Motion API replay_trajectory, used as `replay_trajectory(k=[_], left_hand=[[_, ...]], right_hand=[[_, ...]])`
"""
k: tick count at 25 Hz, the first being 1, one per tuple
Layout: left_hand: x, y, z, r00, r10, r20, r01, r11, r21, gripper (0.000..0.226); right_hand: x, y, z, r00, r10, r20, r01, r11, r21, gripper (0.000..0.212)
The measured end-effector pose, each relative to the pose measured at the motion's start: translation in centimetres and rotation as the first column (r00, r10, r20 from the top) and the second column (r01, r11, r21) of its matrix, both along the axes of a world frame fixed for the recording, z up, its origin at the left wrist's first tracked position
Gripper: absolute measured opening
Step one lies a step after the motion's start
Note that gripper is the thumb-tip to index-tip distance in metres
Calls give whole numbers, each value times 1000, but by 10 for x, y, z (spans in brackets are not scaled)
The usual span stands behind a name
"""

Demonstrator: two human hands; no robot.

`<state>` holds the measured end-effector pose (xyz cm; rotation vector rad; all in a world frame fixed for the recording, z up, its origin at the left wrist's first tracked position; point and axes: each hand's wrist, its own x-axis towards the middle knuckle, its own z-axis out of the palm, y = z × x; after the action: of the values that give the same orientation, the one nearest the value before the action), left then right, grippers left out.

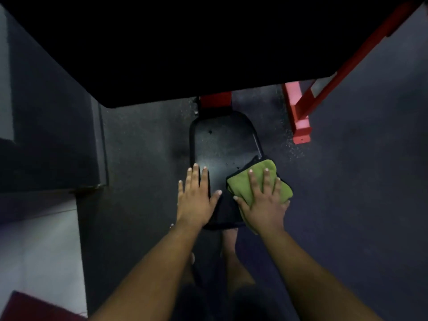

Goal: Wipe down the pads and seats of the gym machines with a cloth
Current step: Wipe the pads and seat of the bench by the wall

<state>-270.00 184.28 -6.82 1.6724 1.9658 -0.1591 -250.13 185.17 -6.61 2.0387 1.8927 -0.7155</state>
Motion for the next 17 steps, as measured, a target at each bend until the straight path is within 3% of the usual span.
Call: replay_trajectory(k=[4, 11, 14, 17], left_hand=[[12, 17, -39, 992, 107, 69, -111, 992, 53, 75], [23, 12, -64, 990, 141, -12, -136, 971, 196, 75], [23, 13, -64, 990, 140, -16, -135, 975, 175, 75], [23, 14, -60, 990, 139, -24, -134, 979, 152, 75]], right_hand=[[-5, 25, -18, 1000, 17, 12, -18, 994, 106, 74], [-7, 110, -42, 988, 122, -91, -104, 977, 186, 71], [13, 77, -33, 984, 115, -138, -87, 977, 195, 75], [31, 8, -21, 987, 0, -164, 23, 990, 139, 76]])
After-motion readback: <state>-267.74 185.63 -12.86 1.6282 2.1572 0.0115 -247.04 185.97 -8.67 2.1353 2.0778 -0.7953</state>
